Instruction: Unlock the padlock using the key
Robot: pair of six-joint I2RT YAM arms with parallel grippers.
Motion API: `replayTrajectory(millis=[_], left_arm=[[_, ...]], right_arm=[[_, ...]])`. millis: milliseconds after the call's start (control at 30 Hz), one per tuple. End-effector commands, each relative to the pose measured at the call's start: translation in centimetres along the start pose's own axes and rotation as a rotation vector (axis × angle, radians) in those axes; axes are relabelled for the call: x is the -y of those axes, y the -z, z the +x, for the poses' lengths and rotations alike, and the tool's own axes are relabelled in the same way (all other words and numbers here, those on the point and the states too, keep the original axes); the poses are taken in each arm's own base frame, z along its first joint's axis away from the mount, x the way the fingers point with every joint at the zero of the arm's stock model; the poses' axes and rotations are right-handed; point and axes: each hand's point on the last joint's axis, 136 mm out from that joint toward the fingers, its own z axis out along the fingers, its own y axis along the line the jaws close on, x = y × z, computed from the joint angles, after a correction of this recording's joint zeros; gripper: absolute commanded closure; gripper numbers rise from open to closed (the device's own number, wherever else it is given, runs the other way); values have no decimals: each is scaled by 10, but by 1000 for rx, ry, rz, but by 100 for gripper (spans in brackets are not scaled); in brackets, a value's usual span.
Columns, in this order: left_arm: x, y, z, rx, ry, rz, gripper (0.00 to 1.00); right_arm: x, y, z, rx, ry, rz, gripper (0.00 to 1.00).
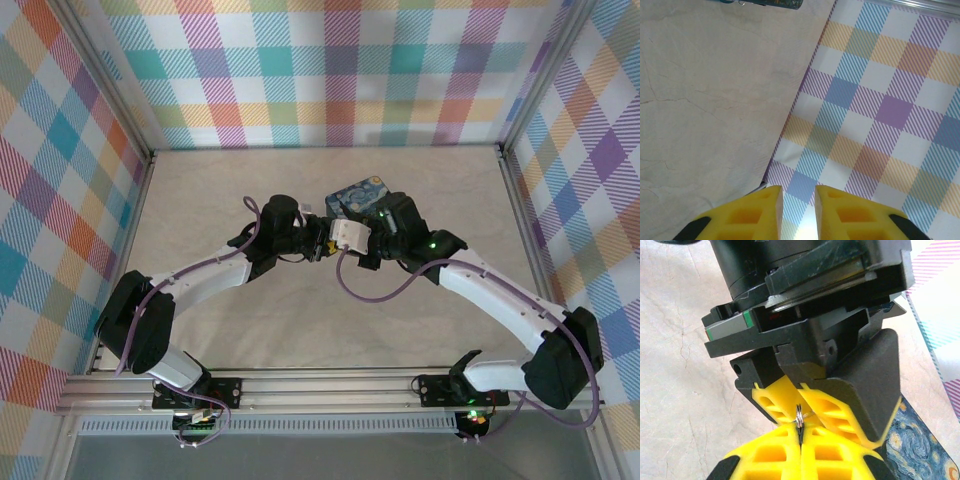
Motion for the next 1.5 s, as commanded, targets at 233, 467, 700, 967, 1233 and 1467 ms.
replayTrajectory(millis=[233, 467, 700, 967, 1233, 1467], left_arm=[[6, -3, 8, -26, -21, 13, 84], [5, -4, 9, -27, -24, 9, 90], [2, -4, 7, -23, -27, 0, 94], [9, 2, -2, 48, -153, -16, 100], [56, 26, -23, 268, -582, 29, 100], [112, 47, -8, 368, -922, 197, 100]], right_arm=[[0, 7, -6, 25, 34, 21, 100], [0, 8, -6, 27, 35, 29, 100], [2, 11, -7, 33, 38, 47, 100], [3, 23, -7, 43, -21, 81, 80], [2, 52, -21, 159, -297, 123, 57], [15, 74, -52, 391, -779, -19, 39]])
